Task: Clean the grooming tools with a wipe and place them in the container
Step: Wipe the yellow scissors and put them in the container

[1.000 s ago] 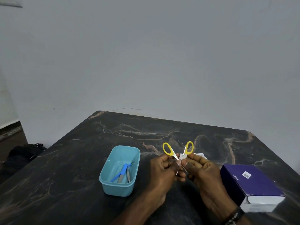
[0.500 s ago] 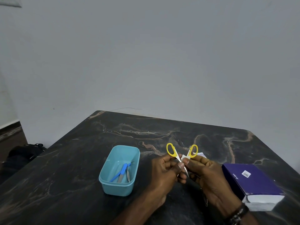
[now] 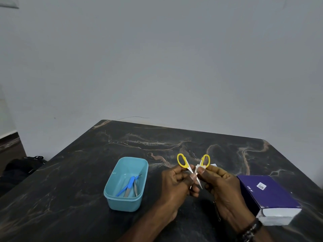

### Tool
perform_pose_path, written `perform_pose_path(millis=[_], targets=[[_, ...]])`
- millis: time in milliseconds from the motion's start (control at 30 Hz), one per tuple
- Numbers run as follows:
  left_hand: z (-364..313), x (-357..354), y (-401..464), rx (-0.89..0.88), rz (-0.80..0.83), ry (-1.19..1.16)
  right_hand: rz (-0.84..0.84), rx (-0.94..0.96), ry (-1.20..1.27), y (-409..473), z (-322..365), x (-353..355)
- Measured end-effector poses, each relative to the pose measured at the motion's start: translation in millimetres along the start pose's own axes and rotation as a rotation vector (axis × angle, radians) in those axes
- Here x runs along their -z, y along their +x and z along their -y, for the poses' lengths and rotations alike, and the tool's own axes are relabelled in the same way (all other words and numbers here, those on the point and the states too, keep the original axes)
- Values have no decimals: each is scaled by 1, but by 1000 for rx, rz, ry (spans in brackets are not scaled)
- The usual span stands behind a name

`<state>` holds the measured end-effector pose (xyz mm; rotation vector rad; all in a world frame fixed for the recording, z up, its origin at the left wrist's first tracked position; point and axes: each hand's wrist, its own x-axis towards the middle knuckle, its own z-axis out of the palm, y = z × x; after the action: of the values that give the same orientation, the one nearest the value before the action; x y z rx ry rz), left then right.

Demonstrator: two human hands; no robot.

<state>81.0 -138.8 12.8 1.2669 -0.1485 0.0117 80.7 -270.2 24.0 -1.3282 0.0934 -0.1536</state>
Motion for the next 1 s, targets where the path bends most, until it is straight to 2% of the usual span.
perform_pose_path(millis=[200, 400, 667, 1000], targets=[[-2, 5, 1, -4, -12, -28, 20, -24, -16, -1, -6, -6], [-1, -1, 0, -11, 18, -14, -106, 48, 99, 3, -2, 4], [0, 2, 1, -11, 18, 20, 11, -26, 47, -2, 3, -1], [-3, 2, 0, -5, 49, 8, -135, -34, 190, 3, 5, 7]])
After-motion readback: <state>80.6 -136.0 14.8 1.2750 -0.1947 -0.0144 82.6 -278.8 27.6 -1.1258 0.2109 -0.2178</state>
